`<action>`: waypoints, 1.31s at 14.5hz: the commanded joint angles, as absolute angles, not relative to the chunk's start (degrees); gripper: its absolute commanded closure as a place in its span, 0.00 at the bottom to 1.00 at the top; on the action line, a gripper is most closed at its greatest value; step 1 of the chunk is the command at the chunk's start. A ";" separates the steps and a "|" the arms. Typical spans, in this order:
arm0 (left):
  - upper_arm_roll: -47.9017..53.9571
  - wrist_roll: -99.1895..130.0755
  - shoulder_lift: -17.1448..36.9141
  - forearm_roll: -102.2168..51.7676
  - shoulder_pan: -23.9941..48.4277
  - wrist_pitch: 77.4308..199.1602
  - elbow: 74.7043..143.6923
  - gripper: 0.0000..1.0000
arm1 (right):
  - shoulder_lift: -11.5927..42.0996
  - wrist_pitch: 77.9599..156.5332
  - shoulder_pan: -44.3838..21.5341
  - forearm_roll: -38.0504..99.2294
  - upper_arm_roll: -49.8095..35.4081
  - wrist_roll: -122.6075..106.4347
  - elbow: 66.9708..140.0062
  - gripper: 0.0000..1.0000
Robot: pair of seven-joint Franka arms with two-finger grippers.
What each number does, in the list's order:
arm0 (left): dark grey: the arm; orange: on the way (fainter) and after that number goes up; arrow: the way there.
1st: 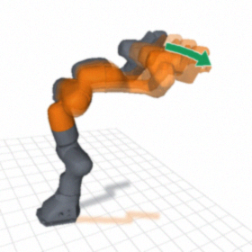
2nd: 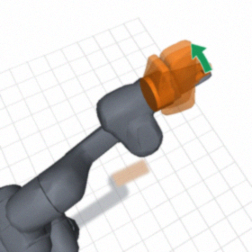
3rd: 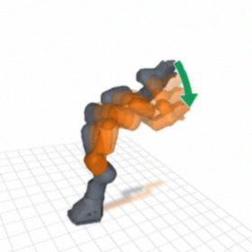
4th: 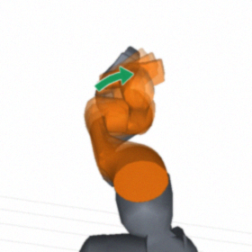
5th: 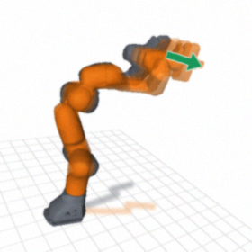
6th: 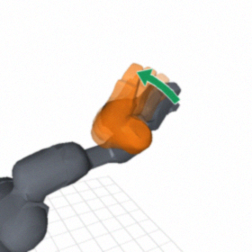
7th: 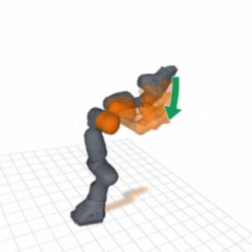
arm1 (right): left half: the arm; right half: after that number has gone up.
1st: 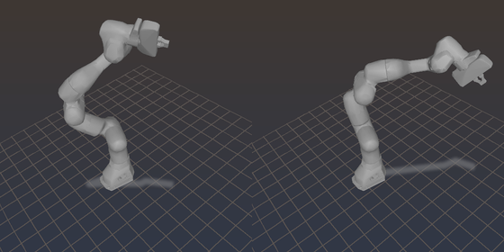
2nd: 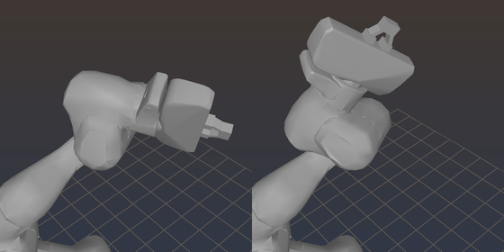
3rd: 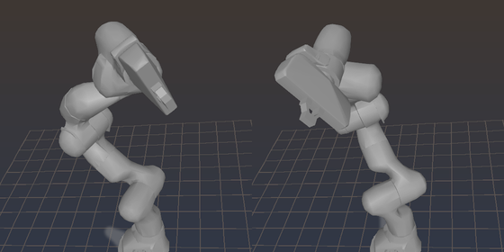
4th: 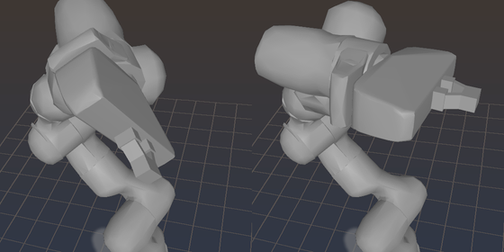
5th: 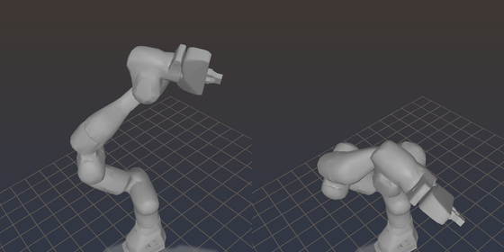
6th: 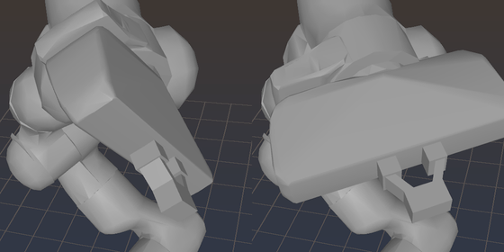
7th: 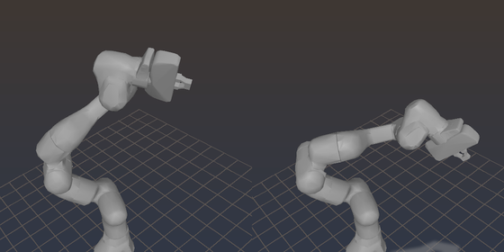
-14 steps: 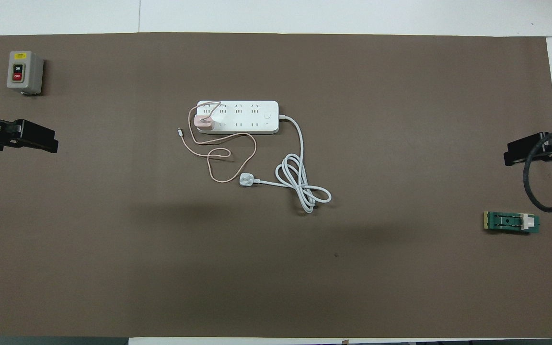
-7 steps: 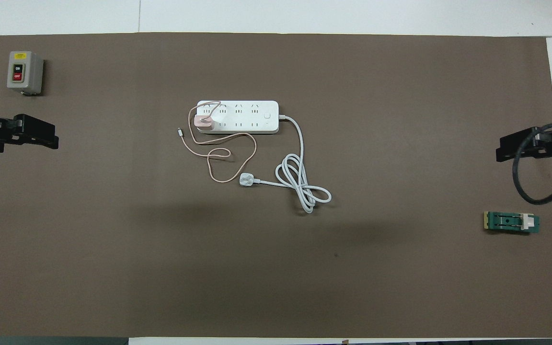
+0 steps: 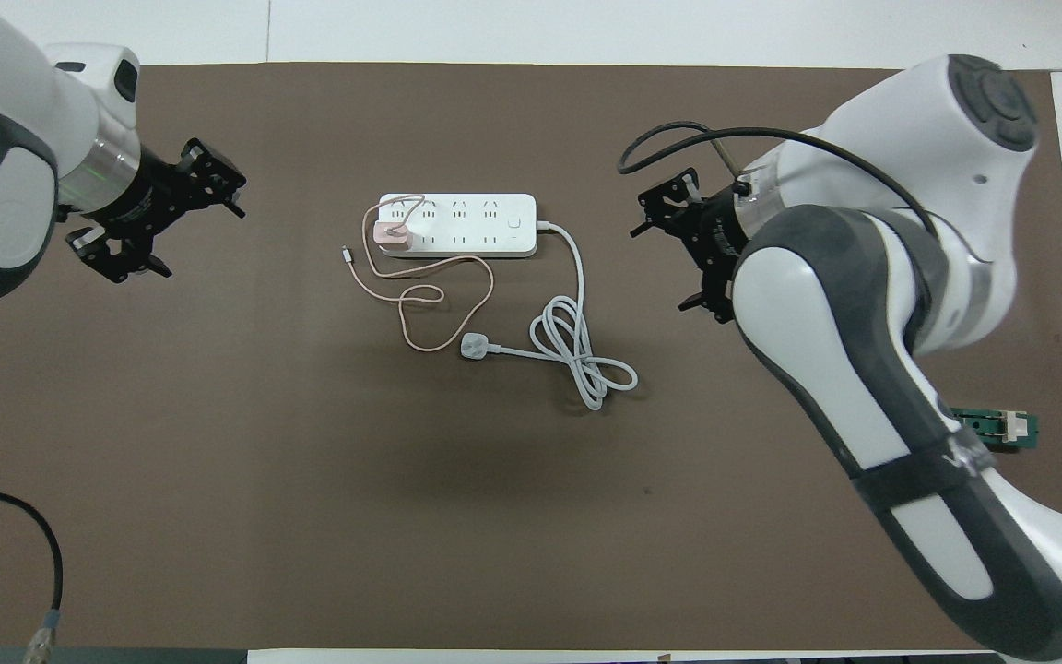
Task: Unplug charger and place it aside
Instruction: 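Move the left gripper to the pink charger while the right gripper reaches the strip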
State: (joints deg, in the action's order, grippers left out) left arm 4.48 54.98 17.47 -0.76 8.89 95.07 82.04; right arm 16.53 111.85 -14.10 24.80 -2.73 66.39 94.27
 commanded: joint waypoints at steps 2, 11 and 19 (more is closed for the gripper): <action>2.56 73.42 29.76 -1.49 13.44 94.75 69.21 0.00 | 30.91 115.03 -16.69 29.09 -2.55 78.99 80.80 0.00; 0.18 113.98 32.61 -0.97 20.82 115.64 80.66 0.00 | 54.66 124.10 -19.51 39.64 -4.73 89.82 59.68 0.00; 0.18 114.26 29.62 -0.44 22.76 120.58 88.76 0.00 | 56.86 124.10 -18.72 39.99 -7.38 88.68 58.97 0.00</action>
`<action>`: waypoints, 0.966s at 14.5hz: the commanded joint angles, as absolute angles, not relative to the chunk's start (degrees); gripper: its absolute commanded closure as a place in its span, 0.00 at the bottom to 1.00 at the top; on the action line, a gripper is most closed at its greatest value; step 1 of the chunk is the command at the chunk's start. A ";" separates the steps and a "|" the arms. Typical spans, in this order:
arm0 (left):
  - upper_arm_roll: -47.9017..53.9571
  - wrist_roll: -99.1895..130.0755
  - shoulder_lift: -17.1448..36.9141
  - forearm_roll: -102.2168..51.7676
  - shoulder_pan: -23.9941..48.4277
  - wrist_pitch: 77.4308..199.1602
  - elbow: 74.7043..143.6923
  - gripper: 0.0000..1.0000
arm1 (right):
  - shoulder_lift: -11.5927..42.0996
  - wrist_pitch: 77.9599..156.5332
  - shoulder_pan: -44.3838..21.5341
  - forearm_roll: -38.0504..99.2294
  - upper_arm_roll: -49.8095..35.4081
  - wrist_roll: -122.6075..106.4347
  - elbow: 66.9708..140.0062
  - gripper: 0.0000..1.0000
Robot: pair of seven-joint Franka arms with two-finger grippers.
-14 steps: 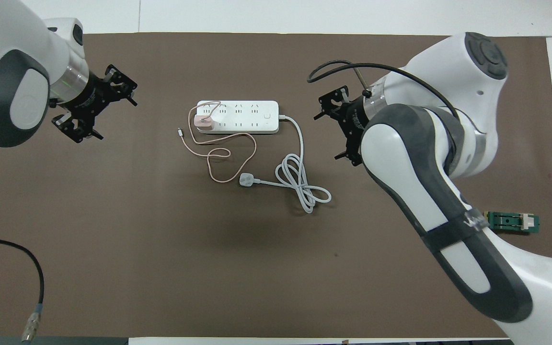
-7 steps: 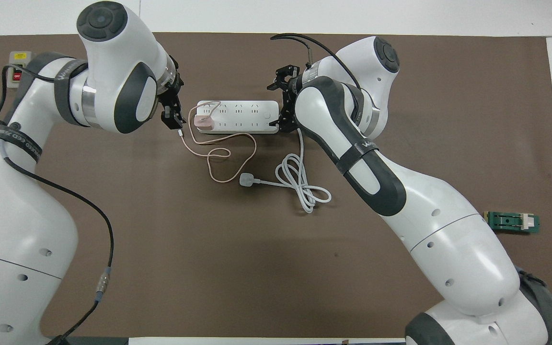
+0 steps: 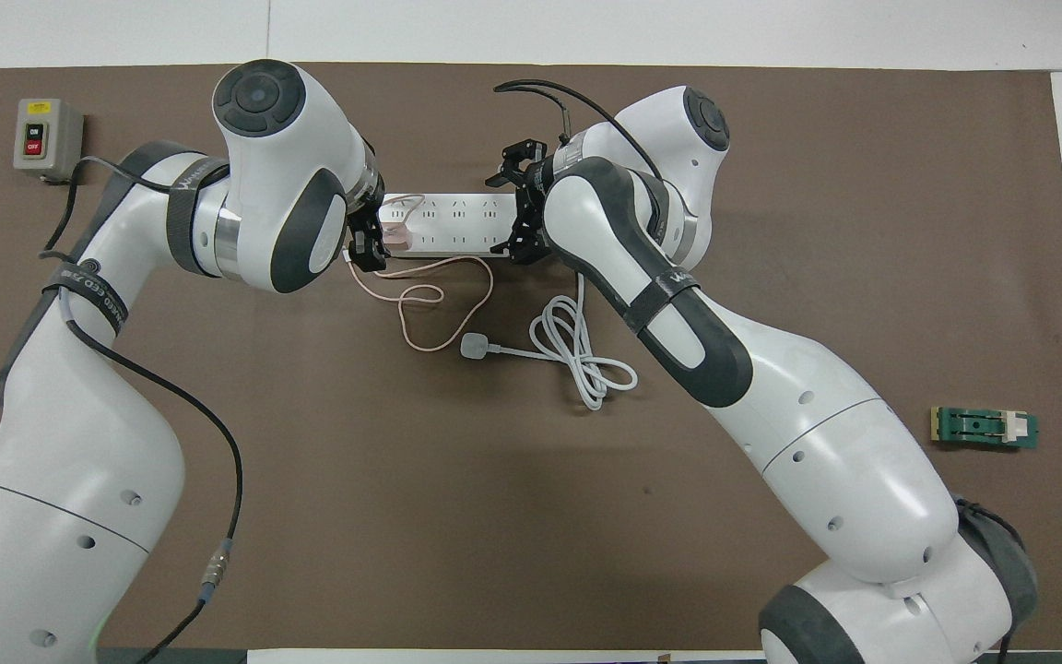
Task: Unplug charger and place it aside
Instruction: 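Grasp the pink charger with the left gripper while the right gripper holds the strip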
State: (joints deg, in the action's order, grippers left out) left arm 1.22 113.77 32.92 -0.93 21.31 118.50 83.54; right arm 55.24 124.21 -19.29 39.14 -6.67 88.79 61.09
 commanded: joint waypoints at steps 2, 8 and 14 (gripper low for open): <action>0.18 114.34 29.18 -0.44 23.29 121.90 90.43 0.00 | 57.65 124.10 -18.63 40.08 -7.38 86.76 59.06 0.00; 0.18 114.17 28.74 -0.09 24.08 122.34 91.14 0.48 | 57.92 118.22 -14.86 41.75 -10.19 86.92 57.40 0.00; 0.18 114.08 28.74 0.70 23.99 123.04 91.58 1.00 | 58.27 121.46 -15.82 41.31 -9.84 85.52 57.74 0.00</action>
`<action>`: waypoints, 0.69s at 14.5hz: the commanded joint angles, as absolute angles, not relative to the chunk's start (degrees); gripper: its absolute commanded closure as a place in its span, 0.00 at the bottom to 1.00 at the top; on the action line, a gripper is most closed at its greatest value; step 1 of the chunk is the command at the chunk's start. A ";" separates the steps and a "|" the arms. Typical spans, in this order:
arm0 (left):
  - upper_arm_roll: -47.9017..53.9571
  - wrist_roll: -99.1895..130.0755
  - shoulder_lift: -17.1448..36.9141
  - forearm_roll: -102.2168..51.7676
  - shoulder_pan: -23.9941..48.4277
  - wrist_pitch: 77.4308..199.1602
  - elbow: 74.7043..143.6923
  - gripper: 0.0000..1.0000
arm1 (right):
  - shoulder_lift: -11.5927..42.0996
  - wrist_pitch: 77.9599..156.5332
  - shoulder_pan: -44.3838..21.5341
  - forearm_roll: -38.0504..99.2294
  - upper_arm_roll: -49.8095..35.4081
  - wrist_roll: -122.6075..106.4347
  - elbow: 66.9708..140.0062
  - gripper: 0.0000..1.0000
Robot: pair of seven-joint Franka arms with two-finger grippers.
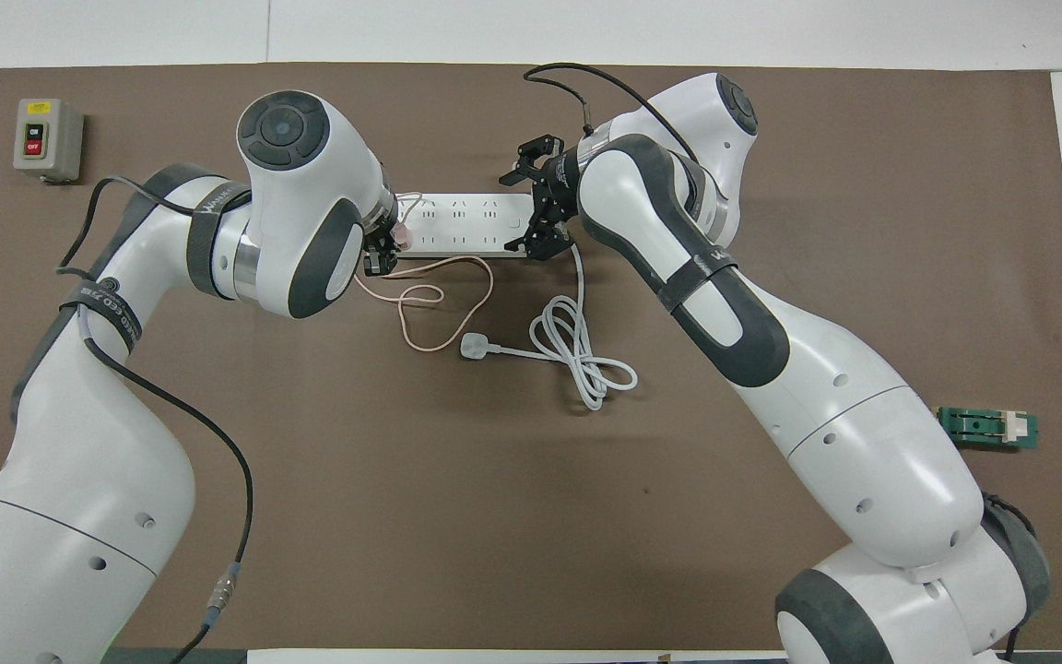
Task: Unplug charger and place it aside
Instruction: 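Grasp the pink charger with the left gripper while the right gripper holds the strip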
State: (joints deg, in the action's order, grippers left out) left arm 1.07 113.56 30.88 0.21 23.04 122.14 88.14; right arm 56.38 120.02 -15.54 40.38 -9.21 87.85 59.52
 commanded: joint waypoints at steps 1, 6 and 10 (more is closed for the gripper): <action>0.18 114.00 28.65 0.70 23.99 123.48 91.93 1.00 | 58.71 122.25 -15.82 41.22 -9.76 85.08 57.74 0.00; 0.18 113.82 28.48 0.70 23.99 124.27 92.37 1.00 | 59.50 124.36 -16.26 41.04 -9.76 84.29 58.01 0.00; 0.18 113.82 28.48 0.70 23.99 124.54 92.37 1.00 | 59.50 125.42 -16.79 41.13 -9.76 84.29 58.36 0.00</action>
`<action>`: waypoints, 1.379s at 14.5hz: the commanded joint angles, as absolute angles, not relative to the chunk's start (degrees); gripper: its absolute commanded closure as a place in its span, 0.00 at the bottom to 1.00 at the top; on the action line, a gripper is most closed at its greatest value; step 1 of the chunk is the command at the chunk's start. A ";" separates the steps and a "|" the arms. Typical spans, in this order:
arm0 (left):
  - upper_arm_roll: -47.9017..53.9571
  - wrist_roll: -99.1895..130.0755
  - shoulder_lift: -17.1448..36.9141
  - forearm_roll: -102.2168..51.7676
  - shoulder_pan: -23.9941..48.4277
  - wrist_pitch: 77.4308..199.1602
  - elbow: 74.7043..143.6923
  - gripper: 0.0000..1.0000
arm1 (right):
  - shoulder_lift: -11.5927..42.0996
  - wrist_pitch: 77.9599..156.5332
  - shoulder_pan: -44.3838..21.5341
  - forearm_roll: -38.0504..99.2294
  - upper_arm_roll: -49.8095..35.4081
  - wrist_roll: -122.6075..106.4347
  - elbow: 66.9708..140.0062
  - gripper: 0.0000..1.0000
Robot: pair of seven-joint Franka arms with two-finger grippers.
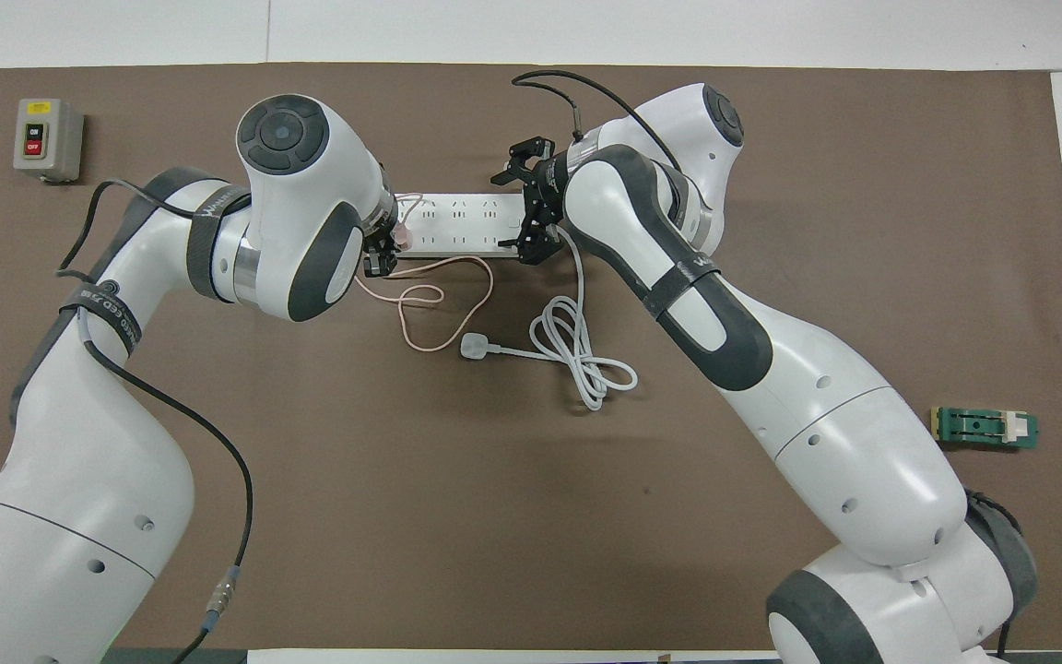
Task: Unplug charger and place it aside
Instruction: 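Grasp the pink charger with the left gripper while the right gripper holds the strip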
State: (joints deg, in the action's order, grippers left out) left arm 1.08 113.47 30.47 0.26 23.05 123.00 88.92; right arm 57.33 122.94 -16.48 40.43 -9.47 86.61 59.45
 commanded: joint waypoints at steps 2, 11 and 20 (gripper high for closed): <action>0.18 113.82 28.48 0.70 23.99 124.89 92.55 1.00 | 59.41 125.51 -16.96 41.22 -9.76 84.29 58.71 0.00; 0.18 113.82 28.39 0.70 23.91 125.60 92.99 1.00 | 59.59 119.81 -13.89 41.13 -9.93 84.11 56.87 0.00; 0.18 113.82 28.39 0.70 23.91 125.86 93.16 1.00 | 60.47 114.87 -13.10 42.27 -10.46 84.02 54.14 0.00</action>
State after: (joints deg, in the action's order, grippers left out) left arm 1.07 113.46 30.08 0.26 23.05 123.91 89.75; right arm 58.01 115.87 -13.81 40.50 -9.48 85.94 57.18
